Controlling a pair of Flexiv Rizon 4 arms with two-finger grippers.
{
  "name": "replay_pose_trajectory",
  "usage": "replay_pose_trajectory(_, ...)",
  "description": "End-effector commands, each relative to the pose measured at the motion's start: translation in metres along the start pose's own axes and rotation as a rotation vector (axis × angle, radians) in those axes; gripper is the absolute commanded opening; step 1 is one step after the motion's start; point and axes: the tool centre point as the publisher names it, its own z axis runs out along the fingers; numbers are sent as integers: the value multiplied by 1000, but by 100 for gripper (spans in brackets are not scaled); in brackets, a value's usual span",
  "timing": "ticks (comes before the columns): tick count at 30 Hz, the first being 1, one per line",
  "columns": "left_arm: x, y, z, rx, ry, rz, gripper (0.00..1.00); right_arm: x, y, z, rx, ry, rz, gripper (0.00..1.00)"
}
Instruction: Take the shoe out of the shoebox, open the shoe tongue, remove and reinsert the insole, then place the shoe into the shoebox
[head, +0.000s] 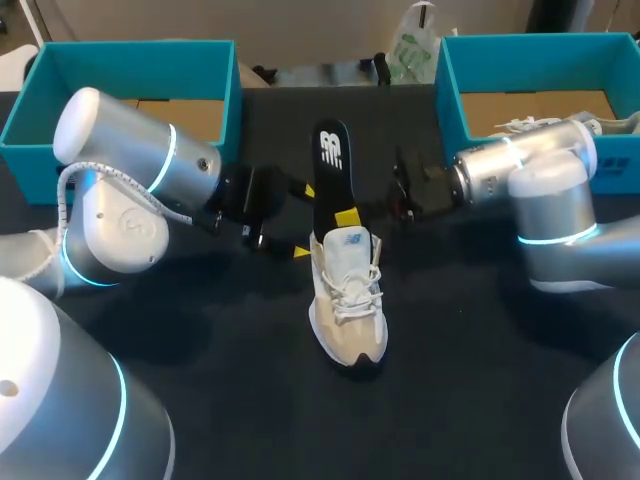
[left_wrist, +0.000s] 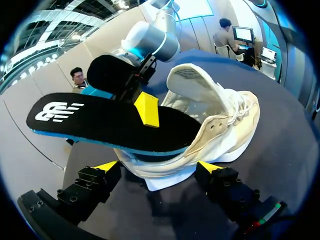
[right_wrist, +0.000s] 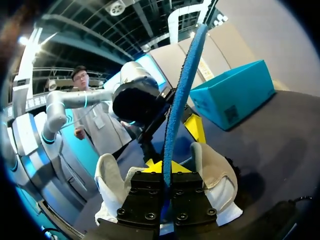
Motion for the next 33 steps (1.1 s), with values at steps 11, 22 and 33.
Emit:
replay_pose_trajectory(11,0,-1,0,-3,1,0,100,16,-23,8,-14,-7,65,0)
replay_pose_trajectory(22,0,-1,0,-3,1,0,100,18,-23,7,-18,-23,72,10)
replay_pose_trajectory(33,0,-1,0,-3,1,0,100,9,3,3,-5,-23,6,26)
